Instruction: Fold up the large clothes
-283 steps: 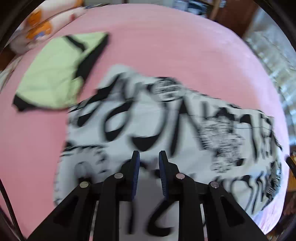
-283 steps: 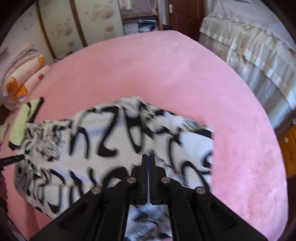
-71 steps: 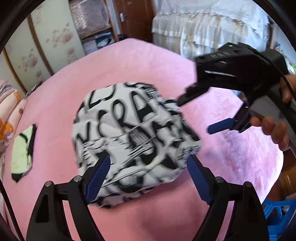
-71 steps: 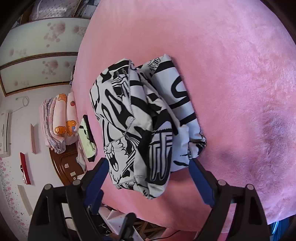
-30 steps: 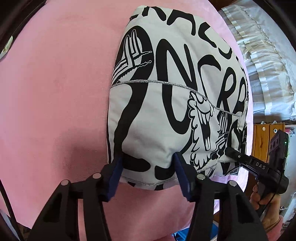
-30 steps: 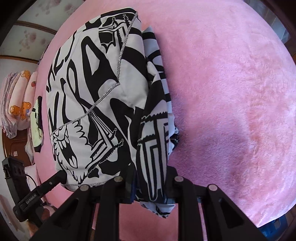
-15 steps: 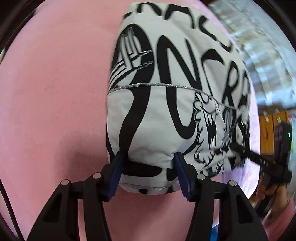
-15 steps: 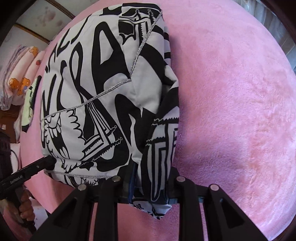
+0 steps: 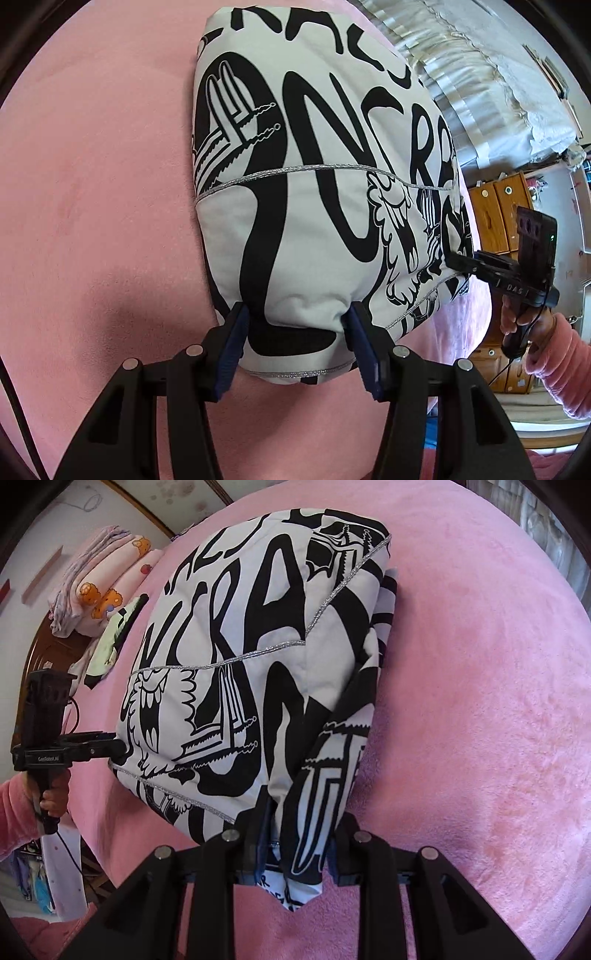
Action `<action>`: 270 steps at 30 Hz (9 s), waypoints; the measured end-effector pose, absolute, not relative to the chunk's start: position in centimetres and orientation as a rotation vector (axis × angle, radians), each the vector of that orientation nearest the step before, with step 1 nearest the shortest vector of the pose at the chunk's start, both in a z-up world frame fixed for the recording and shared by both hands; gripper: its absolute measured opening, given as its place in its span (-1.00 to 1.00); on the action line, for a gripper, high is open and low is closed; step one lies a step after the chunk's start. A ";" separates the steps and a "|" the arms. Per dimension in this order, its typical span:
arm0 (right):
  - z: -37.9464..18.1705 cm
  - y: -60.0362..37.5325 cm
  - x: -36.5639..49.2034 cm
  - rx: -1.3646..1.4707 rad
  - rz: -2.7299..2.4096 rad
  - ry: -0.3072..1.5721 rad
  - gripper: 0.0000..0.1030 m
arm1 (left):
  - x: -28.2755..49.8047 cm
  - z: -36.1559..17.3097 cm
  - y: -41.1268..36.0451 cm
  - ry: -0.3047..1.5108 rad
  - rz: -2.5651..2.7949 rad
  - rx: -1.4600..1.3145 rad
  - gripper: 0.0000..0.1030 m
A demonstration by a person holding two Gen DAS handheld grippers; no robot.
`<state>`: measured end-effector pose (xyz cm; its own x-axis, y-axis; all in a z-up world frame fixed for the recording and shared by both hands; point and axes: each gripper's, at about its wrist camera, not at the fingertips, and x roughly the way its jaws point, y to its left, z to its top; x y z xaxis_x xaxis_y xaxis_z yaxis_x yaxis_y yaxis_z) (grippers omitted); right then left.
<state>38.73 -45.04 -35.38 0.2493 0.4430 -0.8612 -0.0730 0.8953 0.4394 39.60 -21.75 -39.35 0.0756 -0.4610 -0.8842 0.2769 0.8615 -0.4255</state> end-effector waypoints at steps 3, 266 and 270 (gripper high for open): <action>-34.1 -45.7 38.6 0.359 0.363 1.283 -0.52 | 39.6 -38.6 -21.7 1.384 -0.533 -0.129 -0.05; -37.6 14.2 81.0 0.844 0.902 1.202 -0.34 | 69.4 -35.4 44.4 0.975 -0.105 -0.482 0.54; -38.1 14.3 81.7 0.794 0.936 1.178 -0.31 | 70.3 -37.0 45.5 0.955 -0.120 -0.472 0.79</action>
<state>81.67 14.30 -38.09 0.1157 0.9106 -0.3967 -0.1804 0.4120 0.8931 70.27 45.47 -36.96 0.5795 -0.3026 -0.7567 -0.1065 0.8925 -0.4384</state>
